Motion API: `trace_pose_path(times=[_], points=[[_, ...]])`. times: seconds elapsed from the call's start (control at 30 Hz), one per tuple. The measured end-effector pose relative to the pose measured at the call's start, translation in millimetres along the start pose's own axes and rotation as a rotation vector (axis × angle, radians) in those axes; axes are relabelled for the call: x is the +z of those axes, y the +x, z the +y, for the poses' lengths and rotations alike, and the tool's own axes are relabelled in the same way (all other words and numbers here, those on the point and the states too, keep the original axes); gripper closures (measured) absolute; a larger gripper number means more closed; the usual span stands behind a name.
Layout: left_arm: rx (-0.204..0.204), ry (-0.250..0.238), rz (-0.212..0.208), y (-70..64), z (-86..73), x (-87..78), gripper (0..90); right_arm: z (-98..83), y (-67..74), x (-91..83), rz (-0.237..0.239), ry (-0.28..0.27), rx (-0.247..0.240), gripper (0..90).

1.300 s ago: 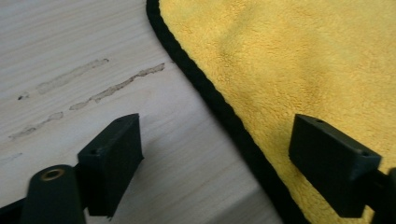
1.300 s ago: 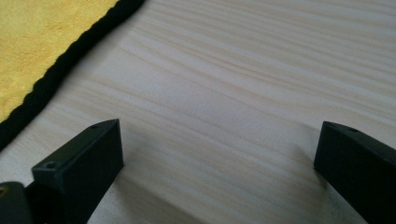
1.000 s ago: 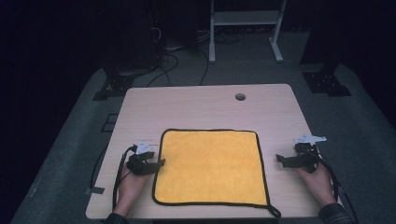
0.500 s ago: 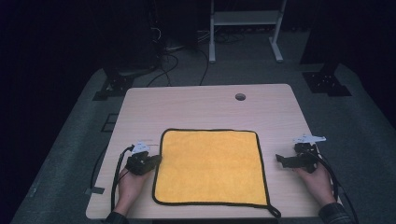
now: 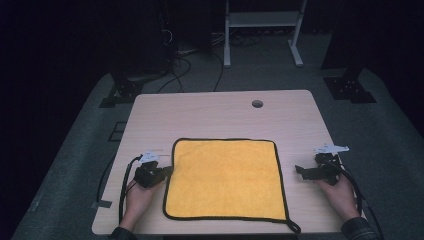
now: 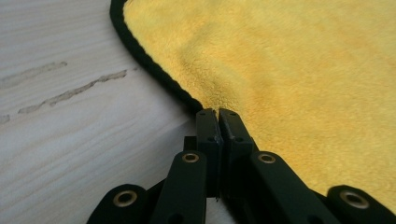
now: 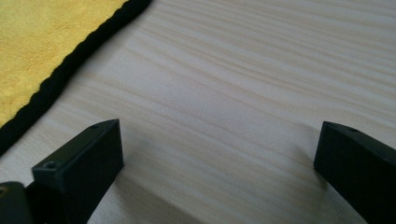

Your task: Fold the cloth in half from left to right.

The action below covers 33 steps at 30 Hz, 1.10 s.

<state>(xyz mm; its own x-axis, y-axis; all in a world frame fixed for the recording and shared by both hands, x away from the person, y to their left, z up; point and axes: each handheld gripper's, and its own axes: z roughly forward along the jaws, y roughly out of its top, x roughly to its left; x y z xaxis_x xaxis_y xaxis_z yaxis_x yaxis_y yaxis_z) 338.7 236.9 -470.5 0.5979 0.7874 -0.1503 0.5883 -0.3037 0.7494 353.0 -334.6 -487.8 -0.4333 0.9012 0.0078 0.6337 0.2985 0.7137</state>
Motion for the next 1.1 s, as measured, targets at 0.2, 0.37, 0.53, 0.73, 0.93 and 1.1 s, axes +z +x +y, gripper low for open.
trace_pose_path(times=[0.2,0.37,0.53,0.73,0.93,1.1], points=[[-0.031,-0.062,-0.073,1.1,1.7,-7.2,87.5,0.0,0.0,0.0,0.000,0.000,0.000,0.4],[-0.043,-0.101,-0.108,-0.1,5.1,-10.6,87.5,0.0,0.0,0.0,0.001,0.000,0.001,0.5],[-0.042,-0.139,-0.148,-4.2,11.0,-12.6,87.5,0.0,0.0,0.0,0.000,0.001,0.001,0.5],[-0.037,-0.159,-0.186,-9.2,17.7,-9.9,87.5,0.0,0.0,0.0,0.000,0.000,0.000,0.5],[-0.033,-0.172,-0.211,-16.2,25.3,-5.7,87.5,0.0,0.0,0.0,0.000,0.000,0.000,0.4],[-0.016,-0.178,-0.234,-23.1,32.6,-0.6,87.5,0.0,0.0,0.0,0.000,0.000,0.001,0.4]])
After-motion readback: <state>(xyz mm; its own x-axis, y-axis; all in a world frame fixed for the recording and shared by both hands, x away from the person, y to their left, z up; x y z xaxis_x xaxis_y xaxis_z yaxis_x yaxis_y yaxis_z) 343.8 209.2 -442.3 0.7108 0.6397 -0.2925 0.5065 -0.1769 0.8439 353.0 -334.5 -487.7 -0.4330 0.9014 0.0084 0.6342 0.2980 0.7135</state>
